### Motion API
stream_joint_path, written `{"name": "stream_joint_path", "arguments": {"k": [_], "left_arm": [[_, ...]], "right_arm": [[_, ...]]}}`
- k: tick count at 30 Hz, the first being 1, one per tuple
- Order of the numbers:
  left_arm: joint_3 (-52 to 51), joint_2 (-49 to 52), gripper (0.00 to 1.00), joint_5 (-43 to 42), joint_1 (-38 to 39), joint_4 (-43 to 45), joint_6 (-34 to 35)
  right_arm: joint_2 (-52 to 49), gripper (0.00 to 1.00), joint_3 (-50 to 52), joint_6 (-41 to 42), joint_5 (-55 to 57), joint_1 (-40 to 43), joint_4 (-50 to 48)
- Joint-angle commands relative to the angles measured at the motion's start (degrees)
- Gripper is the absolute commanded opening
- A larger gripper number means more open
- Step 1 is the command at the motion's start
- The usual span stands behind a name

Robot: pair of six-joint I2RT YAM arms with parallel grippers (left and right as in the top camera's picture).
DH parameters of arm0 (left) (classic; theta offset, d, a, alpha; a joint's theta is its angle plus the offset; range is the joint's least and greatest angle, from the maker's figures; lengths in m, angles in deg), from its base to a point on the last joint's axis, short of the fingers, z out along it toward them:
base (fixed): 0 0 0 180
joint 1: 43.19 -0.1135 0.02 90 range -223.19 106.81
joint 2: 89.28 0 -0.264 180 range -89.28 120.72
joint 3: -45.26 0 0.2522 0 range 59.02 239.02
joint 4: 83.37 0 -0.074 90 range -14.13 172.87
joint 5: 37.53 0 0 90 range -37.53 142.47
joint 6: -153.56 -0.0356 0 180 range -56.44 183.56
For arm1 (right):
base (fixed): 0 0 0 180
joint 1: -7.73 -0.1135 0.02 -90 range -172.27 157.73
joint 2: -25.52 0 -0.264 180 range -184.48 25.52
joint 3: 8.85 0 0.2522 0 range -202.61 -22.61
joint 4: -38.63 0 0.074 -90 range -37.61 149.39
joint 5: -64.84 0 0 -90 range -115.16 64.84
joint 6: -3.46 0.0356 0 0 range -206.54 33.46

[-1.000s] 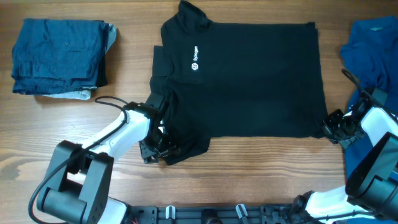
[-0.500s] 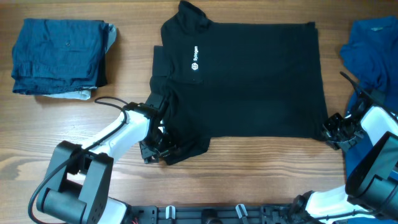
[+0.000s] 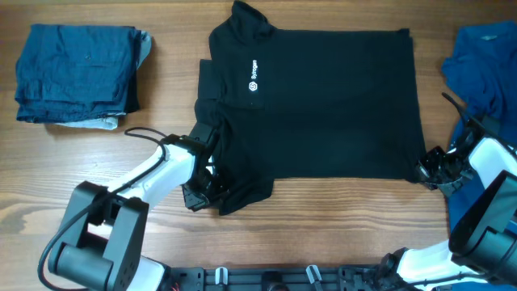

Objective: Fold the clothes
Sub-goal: 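Fold the shirt's bottom half upward onto the top half with both grippers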

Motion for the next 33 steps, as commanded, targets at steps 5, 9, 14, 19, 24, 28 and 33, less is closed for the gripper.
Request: {"name": "stream_joint_path", "arguments": {"k": [5, 9, 14, 19, 24, 28, 33], "left_arm": [[5.03, -19.89, 0.04, 4.74, 0.15, -9.27, 0.76], [5.03, -25.88, 0.04, 4.92, 0.15, -12.59, 2.62], [6.99, -26.69, 0.04, 4.68, 0.2, -13.27, 4.28], [8.87, -26.73, 0.04, 4.72, 0.2, -14.45, 4.31], [8.9, -26.71, 0.04, 5.22, -1.14, -3.54, 4.76], [8.94, -26.45, 0.04, 5.7, -4.92, 2.36, 5.46], [13.49, -21.66, 0.04, 5.77, -6.08, 7.82, 4.11]], "right_arm": [[0.81, 0.04, -5.9, 0.02, -2.03, -0.2, 8.48], [1.62, 0.04, -7.69, -0.04, -4.33, -0.22, 10.03], [5.25, 0.04, -14.4, 0.02, -4.13, -2.78, 16.04], [5.64, 0.04, -19.69, 0.37, -3.74, -7.52, 20.68], [5.62, 0.04, -26.97, 1.49, -3.74, -8.94, 21.09], [5.27, 0.04, -28.35, 1.97, -3.76, -9.18, 19.67], [3.72, 0.04, -28.35, 3.56, -3.74, -9.42, 13.53]]}}
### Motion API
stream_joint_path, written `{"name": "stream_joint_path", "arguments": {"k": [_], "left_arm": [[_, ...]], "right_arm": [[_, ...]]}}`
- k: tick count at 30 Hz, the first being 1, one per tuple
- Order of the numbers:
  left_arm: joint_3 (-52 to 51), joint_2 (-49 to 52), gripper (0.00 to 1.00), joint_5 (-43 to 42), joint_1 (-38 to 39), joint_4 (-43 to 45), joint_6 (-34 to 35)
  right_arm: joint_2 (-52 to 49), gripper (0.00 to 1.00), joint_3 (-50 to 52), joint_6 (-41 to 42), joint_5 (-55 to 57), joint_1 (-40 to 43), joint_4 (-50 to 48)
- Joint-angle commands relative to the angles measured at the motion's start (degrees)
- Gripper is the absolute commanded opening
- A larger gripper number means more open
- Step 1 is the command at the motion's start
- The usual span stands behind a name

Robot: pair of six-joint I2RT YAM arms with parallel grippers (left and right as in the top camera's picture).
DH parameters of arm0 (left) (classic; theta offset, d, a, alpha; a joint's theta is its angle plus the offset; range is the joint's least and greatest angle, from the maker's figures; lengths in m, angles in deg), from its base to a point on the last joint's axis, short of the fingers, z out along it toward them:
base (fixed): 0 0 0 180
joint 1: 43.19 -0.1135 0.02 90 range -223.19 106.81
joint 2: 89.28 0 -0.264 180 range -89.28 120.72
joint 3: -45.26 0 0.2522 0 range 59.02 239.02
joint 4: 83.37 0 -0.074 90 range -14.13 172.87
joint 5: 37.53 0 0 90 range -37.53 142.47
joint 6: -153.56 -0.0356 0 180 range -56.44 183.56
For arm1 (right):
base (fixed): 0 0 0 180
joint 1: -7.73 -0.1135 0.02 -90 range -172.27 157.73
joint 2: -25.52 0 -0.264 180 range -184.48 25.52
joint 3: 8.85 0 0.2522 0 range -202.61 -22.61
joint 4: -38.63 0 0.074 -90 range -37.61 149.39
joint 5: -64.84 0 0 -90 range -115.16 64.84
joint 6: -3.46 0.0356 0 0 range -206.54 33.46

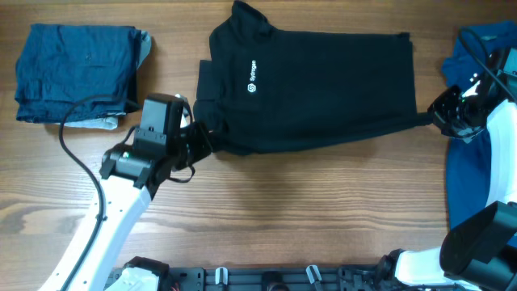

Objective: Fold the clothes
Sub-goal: 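Fold the shirt's bottom half upward onto the top half with both grippers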

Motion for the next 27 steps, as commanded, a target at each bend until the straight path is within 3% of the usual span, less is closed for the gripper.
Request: {"name": "stream_joint_path", "arguments": {"k": [1, 4, 9, 17, 27], "left_arm": [[6.36, 5.09, 0.04, 0.72, -0.28, 1.31, -1.14], [10.32, 11.08, 0.04, 1.25, -0.28, 2.99, -2.56], [10.36, 19.74, 0.04, 1.29, -0.28, 13.64, -4.11], [10.38, 22.12, 0.04, 2.99, -0.26, 23.28, -8.37], [10.38, 35.12, 0.04, 2.99, -0.26, 37.24, -12.28]], "right_arm": [[-1.29, 0.04, -1.03, 2.08, -0.31, -0.35, -2.75], [-1.64, 0.04, -1.03, 2.51, -0.33, -0.35, -5.81], [-4.42, 0.04, -1.01, 3.87, -0.33, -0.37, -12.17], [-14.73, 0.04, -1.01, 3.89, -0.31, -4.24, -23.54], [-23.12, 0.04, -0.85, 3.89, 2.75, -6.49, -32.57]]}}
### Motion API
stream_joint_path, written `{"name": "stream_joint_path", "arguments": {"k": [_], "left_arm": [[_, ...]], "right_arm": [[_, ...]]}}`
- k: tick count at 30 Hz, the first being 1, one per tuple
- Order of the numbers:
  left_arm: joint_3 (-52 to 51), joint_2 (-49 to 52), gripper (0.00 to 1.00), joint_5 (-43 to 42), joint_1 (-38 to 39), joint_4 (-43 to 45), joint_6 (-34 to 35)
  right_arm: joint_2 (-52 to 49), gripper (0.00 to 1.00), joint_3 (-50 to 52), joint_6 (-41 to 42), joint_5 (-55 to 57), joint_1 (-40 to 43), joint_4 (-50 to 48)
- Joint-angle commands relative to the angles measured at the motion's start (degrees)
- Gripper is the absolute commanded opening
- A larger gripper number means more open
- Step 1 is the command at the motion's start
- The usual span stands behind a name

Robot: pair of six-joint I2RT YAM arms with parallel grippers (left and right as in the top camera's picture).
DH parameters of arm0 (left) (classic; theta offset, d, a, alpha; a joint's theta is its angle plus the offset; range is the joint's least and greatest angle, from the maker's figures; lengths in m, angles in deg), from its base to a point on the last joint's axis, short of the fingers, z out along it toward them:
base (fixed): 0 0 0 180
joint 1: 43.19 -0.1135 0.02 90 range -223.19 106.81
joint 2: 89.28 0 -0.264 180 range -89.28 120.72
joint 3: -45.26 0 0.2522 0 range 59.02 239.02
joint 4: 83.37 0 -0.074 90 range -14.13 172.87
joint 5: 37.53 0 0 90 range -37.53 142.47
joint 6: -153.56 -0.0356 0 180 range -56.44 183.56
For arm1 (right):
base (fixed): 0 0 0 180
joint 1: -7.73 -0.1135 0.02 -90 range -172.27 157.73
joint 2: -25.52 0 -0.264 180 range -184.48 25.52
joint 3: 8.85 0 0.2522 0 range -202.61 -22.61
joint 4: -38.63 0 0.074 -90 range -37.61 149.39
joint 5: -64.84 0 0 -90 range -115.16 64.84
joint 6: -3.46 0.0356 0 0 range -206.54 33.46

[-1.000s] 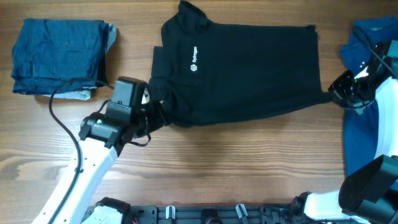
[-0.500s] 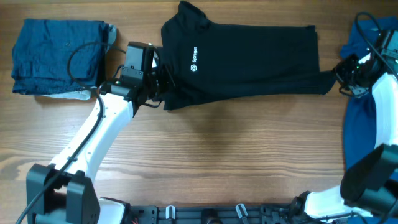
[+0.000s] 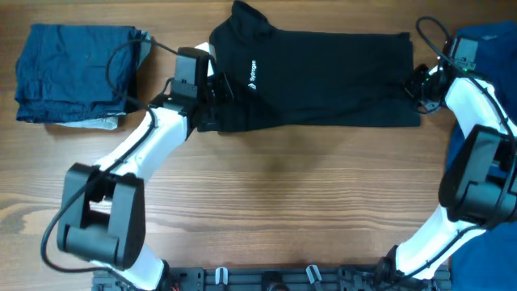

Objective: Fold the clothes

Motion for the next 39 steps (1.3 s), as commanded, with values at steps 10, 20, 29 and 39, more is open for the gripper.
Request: {"name": "stream_joint_path", "arguments": {"k": [10, 20, 29, 39], "left_arm": [[18.38, -0.13, 1.0, 0.7, -1.92, -13.92, -9.33], [12.94, 0.74, 0.97, 4.92, -4.11, -43.06, -6.38], [5.86, 3.52, 0.97, 4.31, -4.17, -33.66, -17.4], [4.79, 3.85, 0.83, -4.81, -14.49, -30.51, -5.01]], "right_arm": [[5.55, 0.91, -5.79, -19.87, -0.7, -0.44, -1.68], [10.62, 0.76, 0.59, -19.34, 5.16, -0.24, 25.05], [7.72, 0.7, 4.17, -20.98, 7.63, -0.17, 17.46], [7.72, 0.7, 4.15, -20.92, 7.39, -0.17, 17.9]]}}
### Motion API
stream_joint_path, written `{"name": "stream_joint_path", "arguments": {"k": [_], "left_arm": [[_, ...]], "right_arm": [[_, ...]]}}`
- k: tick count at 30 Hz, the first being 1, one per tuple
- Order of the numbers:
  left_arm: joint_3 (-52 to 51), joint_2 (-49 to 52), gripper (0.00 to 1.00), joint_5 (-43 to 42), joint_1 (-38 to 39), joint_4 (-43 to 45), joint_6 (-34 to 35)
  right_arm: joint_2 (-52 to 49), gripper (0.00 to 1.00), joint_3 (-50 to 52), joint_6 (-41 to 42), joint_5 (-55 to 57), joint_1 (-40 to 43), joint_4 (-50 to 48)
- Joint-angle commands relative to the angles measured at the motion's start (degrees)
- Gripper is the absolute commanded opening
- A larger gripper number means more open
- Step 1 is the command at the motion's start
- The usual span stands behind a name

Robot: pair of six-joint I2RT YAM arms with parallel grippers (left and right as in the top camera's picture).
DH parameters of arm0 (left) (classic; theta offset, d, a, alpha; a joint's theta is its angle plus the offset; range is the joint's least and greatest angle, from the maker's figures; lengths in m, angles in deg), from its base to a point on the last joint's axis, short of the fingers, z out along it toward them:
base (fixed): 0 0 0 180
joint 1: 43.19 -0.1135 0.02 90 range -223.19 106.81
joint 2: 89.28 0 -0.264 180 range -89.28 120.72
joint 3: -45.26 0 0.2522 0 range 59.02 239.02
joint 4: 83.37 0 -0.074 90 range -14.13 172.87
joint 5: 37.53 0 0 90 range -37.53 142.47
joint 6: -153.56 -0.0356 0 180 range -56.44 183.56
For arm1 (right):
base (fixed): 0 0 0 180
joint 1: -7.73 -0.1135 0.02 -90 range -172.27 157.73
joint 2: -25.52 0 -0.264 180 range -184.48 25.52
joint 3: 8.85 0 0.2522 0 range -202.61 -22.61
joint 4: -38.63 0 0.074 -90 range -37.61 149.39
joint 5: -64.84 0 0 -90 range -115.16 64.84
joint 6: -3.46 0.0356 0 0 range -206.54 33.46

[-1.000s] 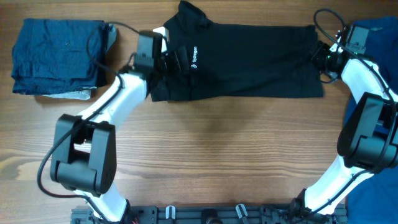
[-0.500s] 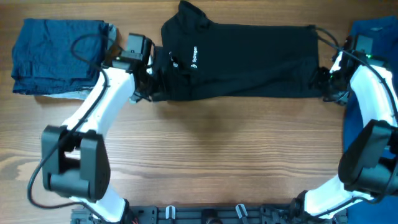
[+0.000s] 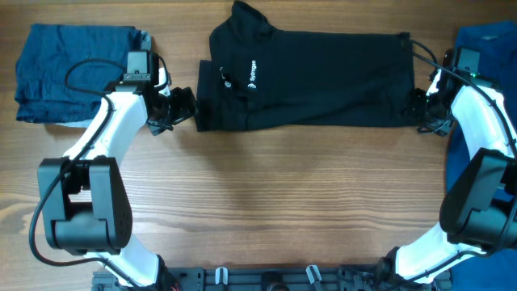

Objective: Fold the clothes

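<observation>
A black polo shirt (image 3: pixel 323 77) with a small white chest logo lies at the back middle of the table, folded lengthwise into a narrow band. My left gripper (image 3: pixel 182 107) sits just off the shirt's left edge, open and holding nothing. At the shirt's lower right corner my right gripper (image 3: pixel 423 111) also looks open, right beside the cloth, with no fold pinched between its fingers.
A stack of folded blue clothes (image 3: pixel 77 73) lies at the back left, close behind my left arm. A heap of blue garments (image 3: pixel 485 48) lies along the right edge, under my right arm. Bare wooden table (image 3: pixel 283 202) stretches in front of the shirt.
Both grippers were on the folded shirt's left and right ends; now they are off the cloth, the left one further left, the right one nearer the front corner. The shirt stays folded.
The shirt lay spread wide with my grippers at its front left and front right corners. Then both held the front edge partway back, the shirt narrower. Then the front half lay over the back half. Now both grippers are beside the folded shirt.
</observation>
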Motion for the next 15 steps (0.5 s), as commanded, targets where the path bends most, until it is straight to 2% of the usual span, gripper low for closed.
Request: {"name": "stream_joint_path", "arguments": {"k": [1, 5, 10, 12, 14, 15], "left_arm": [[-2.29, 0.74, 0.78, -2.16, 0.59, 2.49, 4.66], [-7.02, 3.45, 0.71, -2.23, 1.38, 10.71, 7.65], [-7.04, 5.51, 0.72, -2.19, 4.31, 13.86, 6.93], [-7.04, 5.6, 0.72, 1.7, 6.45, 14.23, 6.91], [-7.04, 5.95, 0.69, 3.54, 7.85, 14.19, 6.95], [-7.06, 6.27, 0.64, 4.85, 8.52, 14.05, 6.97]], "right_arm": [[-1.07, 0.68, 0.44, -1.07, 1.14, -0.09, 0.07], [-1.07, 0.66, 0.44, -1.07, 1.14, -0.09, 0.07], [-1.09, 0.66, 0.44, -1.03, 1.16, -0.09, -0.07], [-1.07, 0.66, 0.44, -0.98, 1.16, -0.09, -0.07], [-1.07, 0.66, 0.44, -0.98, 1.14, -0.09, -0.02], [-1.07, 0.66, 0.44, -0.98, 1.11, -0.09, 0.0]]}}
